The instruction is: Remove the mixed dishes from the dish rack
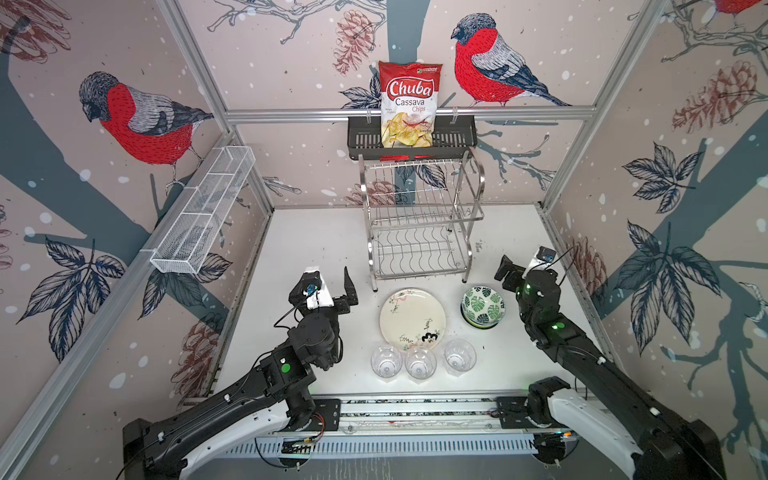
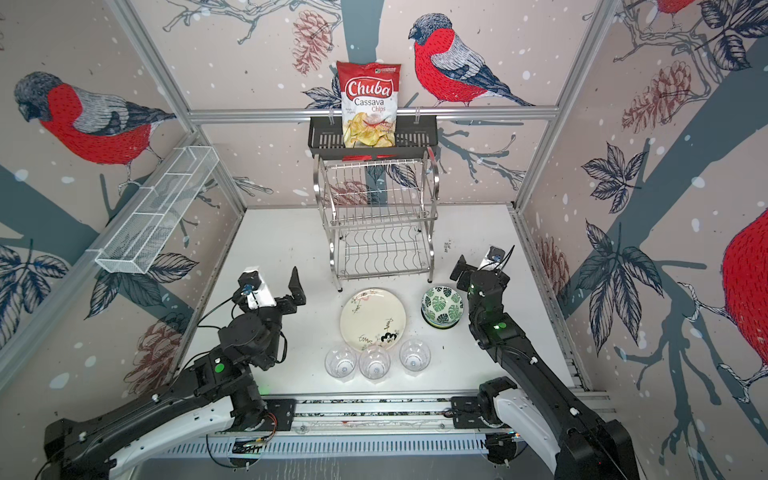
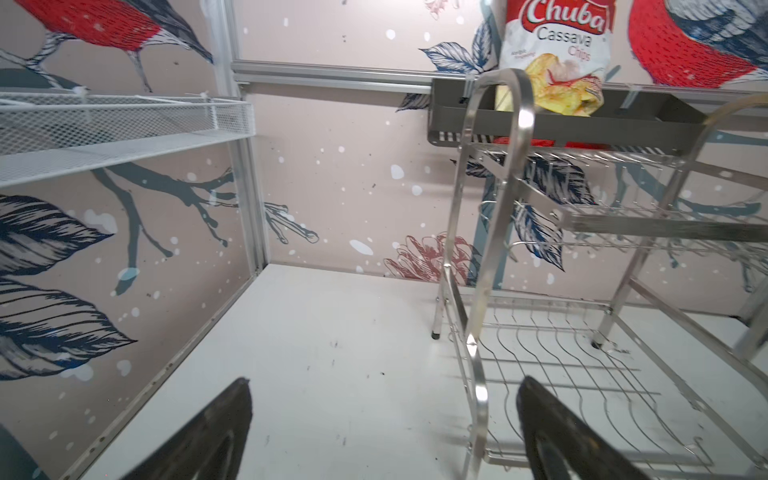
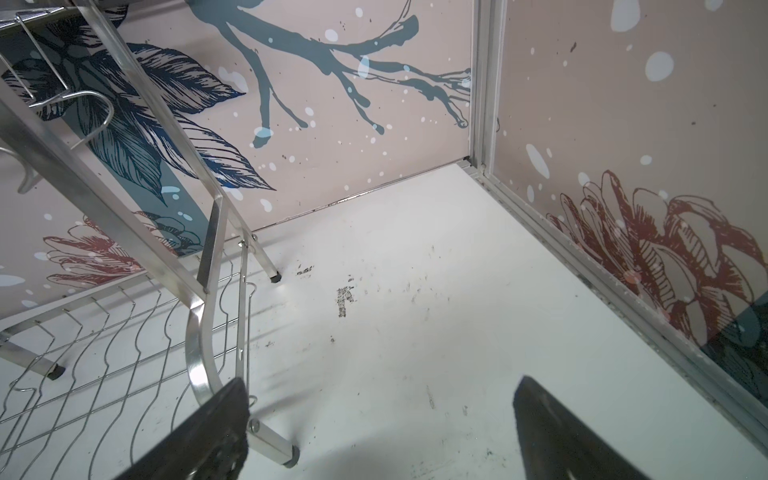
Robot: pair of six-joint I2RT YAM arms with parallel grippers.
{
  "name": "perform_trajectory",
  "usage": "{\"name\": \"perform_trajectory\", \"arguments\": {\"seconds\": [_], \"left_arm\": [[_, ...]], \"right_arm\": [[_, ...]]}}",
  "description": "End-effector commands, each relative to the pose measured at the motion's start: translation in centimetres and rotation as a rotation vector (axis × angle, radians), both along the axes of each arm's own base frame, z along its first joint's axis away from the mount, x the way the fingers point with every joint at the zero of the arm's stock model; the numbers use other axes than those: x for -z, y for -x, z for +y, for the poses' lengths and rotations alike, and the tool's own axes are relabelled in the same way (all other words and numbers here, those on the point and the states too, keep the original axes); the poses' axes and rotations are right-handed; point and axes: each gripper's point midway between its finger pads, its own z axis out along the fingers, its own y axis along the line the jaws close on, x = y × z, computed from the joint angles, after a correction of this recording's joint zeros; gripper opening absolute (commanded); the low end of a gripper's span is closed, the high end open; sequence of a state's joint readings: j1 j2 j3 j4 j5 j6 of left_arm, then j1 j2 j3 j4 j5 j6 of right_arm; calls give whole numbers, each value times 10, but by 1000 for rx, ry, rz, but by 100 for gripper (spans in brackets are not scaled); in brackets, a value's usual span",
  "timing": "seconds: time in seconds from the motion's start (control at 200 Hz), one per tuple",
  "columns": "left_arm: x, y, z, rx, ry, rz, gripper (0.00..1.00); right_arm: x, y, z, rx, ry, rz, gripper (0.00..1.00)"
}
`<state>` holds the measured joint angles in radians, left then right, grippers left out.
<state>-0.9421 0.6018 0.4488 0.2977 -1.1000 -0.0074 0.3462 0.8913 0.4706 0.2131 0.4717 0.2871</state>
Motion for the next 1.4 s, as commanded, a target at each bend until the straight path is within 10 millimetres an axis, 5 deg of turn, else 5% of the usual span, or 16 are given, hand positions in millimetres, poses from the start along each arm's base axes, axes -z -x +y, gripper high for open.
{"name": "perform_trajectory", "arguments": {"seconds": [0.0, 0.415, 0.635, 1.001, 1.391], "left_arm": [[-7, -6, 20, -90, 23, -73, 98], [61, -64, 45, -156, -76, 110, 98], [72, -64, 60, -173, -81, -36, 98], [135, -90, 83, -262, -190, 106, 99], [140, -115, 102, -165, -67, 113, 100]], "right_arm": [[-7, -4, -5, 28, 36, -33, 99], [-2, 7, 7, -83, 55, -125, 99], [0, 15, -11, -19, 86, -190, 99], [26, 3, -35, 49, 104, -176, 99], [67, -28, -51, 89, 64, -82, 99]]}}
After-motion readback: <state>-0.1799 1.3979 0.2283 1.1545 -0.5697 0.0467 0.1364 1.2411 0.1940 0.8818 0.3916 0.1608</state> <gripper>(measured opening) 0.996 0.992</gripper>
